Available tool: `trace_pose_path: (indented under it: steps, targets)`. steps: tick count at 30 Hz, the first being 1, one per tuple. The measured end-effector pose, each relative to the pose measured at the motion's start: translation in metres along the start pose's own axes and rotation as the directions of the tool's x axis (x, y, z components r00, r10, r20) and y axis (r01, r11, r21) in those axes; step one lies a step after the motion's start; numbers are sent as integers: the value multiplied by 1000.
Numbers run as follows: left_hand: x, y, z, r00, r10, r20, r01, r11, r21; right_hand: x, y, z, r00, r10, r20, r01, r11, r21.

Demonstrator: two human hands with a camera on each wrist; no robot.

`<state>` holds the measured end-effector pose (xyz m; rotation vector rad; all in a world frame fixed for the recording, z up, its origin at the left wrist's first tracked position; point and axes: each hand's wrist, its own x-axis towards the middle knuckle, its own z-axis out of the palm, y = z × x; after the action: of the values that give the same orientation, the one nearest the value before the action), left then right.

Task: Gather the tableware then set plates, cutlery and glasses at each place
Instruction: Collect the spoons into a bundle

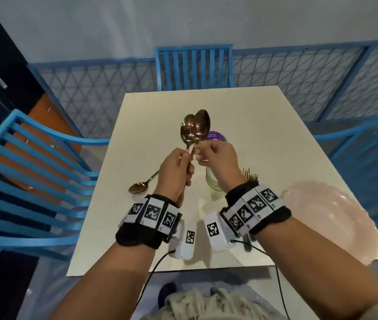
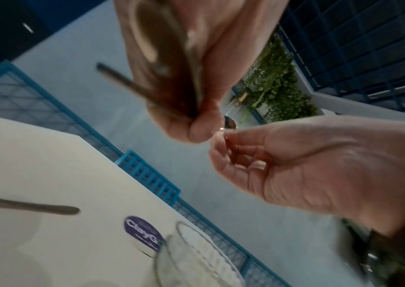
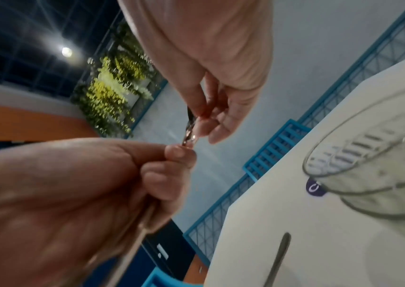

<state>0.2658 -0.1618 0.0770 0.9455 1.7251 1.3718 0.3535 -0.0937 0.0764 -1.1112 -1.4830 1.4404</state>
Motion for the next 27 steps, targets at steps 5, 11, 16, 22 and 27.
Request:
trace_pose_path:
  steps: [5, 11, 16, 22, 27]
  targets:
    - [6, -21, -56, 989, -52, -136, 50, 999, -16, 11, 36, 56, 988, -62, 139, 111, 919, -379]
    - [3, -41, -111, 973, -88, -215, 75, 995, -64, 35, 102, 118, 914, 76, 398, 291, 561, -775]
    - [13, -66, -145, 955, -129, -267, 130, 991, -15, 58, 126, 147, 879, 193, 435, 365, 313, -877]
    - [28, -80, -164, 953, -162, -254, 167, 986, 0, 76, 134, 162, 854, 120, 506, 457, 290, -841]
    - [37, -85, -172, 953, -151, -263, 163, 986, 22, 80, 131, 164, 821, 129, 556, 501, 302, -811]
